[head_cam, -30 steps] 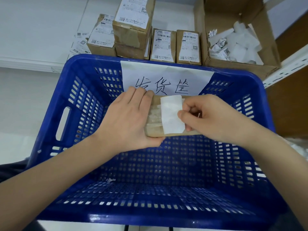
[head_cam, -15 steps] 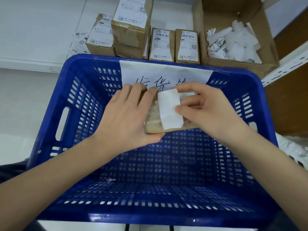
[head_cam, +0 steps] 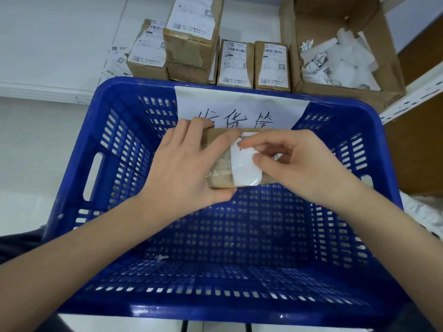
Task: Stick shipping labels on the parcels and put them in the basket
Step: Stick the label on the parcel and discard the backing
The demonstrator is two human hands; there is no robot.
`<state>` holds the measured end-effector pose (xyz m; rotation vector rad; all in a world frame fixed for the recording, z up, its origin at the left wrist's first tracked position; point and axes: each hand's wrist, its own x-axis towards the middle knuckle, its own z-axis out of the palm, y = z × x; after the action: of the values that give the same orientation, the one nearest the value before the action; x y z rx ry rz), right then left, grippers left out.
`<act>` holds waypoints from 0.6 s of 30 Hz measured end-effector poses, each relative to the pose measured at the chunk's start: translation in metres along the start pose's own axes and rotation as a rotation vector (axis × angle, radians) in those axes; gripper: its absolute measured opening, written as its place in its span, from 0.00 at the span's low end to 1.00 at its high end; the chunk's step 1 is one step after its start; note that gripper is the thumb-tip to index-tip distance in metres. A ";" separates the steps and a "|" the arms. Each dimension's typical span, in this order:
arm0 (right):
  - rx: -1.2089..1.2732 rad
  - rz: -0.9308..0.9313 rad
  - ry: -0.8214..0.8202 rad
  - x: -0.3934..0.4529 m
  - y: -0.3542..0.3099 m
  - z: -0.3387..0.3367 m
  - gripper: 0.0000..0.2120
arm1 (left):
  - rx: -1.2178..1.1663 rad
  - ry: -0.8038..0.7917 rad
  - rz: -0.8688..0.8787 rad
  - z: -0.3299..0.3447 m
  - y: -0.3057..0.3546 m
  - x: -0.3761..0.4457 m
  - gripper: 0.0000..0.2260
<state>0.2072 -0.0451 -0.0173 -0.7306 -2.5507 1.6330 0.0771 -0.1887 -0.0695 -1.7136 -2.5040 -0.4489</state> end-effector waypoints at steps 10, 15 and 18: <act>-0.062 0.038 -0.087 0.001 0.001 0.000 0.10 | 0.024 0.031 0.066 0.004 -0.002 0.000 0.32; -0.084 -0.003 -0.104 0.002 0.002 -0.001 0.09 | 0.053 0.043 0.085 0.005 -0.004 0.000 0.31; -0.065 -0.037 -0.111 0.002 0.001 -0.001 0.09 | 0.043 0.042 0.072 0.004 -0.005 0.001 0.32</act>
<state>0.2063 -0.0429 -0.0178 -0.6089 -2.6871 1.6311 0.0725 -0.1880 -0.0743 -1.7534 -2.3959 -0.4182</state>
